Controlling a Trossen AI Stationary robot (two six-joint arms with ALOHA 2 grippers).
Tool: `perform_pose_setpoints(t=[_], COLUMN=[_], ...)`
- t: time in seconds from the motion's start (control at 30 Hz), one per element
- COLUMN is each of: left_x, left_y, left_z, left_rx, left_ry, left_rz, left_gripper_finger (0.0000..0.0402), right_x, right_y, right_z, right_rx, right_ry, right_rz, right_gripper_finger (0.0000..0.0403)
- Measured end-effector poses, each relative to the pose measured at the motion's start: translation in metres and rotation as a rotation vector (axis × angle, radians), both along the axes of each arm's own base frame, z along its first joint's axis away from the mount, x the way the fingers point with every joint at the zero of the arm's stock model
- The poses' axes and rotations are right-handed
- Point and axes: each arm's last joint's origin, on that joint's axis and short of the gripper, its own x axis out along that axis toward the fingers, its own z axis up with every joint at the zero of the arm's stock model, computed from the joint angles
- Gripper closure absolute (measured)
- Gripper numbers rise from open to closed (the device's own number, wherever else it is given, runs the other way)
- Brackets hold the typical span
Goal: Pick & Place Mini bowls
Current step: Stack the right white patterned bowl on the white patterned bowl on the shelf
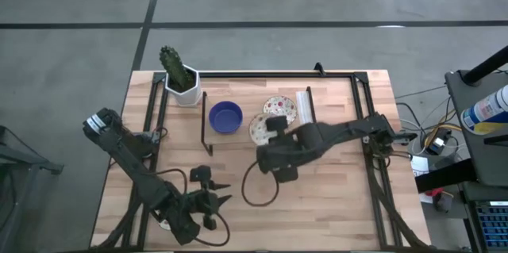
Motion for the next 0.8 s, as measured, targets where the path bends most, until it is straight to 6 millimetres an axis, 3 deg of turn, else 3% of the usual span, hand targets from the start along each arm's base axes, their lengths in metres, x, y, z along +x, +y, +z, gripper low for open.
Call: perform_pose_setpoints(t=[0.23, 0.5, 0.8], left_x=[0.002, 0.002, 0.001], left_y=[-0.004, -0.006, -0.007], left_z=[-0.013, -0.015, -0.015], left_rx=[-0.086, -0.131, -0.138], left_ry=[-0.061, -0.069, -0.068], left_rz=[-0.017, -0.033, -0.037], left_gripper_finger=[0.0255, 0.0255, 0.0255], right_x=[0.0, 0.003, 0.004], right_y=[-0.041, -0.085, -0.107], right_z=[0.008, 0.008, 0.0], right_rx=[-0.001, 0.053, 0.132], right_ry=[0.023, 0.034, 0.06], right_rz=[-0.12, -0.226, -0.301], right_gripper_finger=[0.0392, 0.0392, 0.0392])
